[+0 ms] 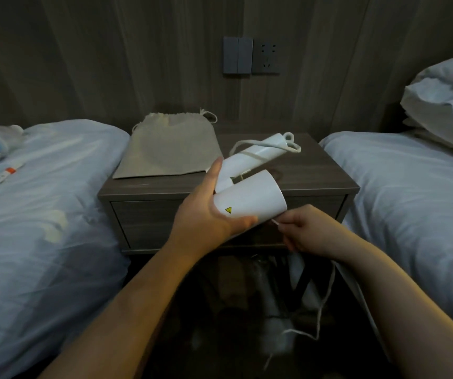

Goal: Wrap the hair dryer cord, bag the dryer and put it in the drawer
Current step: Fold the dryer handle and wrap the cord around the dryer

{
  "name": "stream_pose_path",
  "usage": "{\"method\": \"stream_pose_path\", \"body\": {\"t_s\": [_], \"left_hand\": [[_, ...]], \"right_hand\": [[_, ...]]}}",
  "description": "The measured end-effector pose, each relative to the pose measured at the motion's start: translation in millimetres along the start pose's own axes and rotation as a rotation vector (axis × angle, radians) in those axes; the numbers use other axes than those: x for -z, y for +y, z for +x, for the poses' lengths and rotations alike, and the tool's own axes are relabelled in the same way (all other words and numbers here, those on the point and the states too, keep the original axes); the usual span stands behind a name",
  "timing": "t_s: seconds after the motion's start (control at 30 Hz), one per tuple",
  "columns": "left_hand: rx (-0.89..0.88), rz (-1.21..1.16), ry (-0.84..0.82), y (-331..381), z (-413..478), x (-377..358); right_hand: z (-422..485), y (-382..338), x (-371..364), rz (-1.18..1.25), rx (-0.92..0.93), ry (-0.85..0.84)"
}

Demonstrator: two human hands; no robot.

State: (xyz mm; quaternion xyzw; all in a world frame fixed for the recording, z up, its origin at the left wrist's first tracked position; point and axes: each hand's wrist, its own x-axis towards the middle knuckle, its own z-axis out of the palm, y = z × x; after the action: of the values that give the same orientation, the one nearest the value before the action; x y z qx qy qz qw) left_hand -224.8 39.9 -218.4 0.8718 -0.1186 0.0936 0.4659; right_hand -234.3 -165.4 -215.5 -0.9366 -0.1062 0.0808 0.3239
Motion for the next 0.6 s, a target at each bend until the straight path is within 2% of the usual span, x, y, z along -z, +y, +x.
{"method": "stream_pose_path", "body": {"t_s": [0.2, 0.33, 0.43, 0.6], "left_hand": [[-0.046, 0.090, 0.016, -6, 0, -6], [-0.143, 0.278, 0.046, -5, -2, -7], [-0.243, 0.396, 0.094, -9, -3, -6], [-0.349, 0.553, 0.148, -14, 1, -2]], "right_hand": [[-5, -12, 2, -0.252, 0.002, 0.037], [-16, -19, 10, -0.347, 0.032, -0.038], [-27, -27, 17, -0.376, 0.085, -0.081], [-43, -42, 27, -0.317, 0.214, 0.003]]}}
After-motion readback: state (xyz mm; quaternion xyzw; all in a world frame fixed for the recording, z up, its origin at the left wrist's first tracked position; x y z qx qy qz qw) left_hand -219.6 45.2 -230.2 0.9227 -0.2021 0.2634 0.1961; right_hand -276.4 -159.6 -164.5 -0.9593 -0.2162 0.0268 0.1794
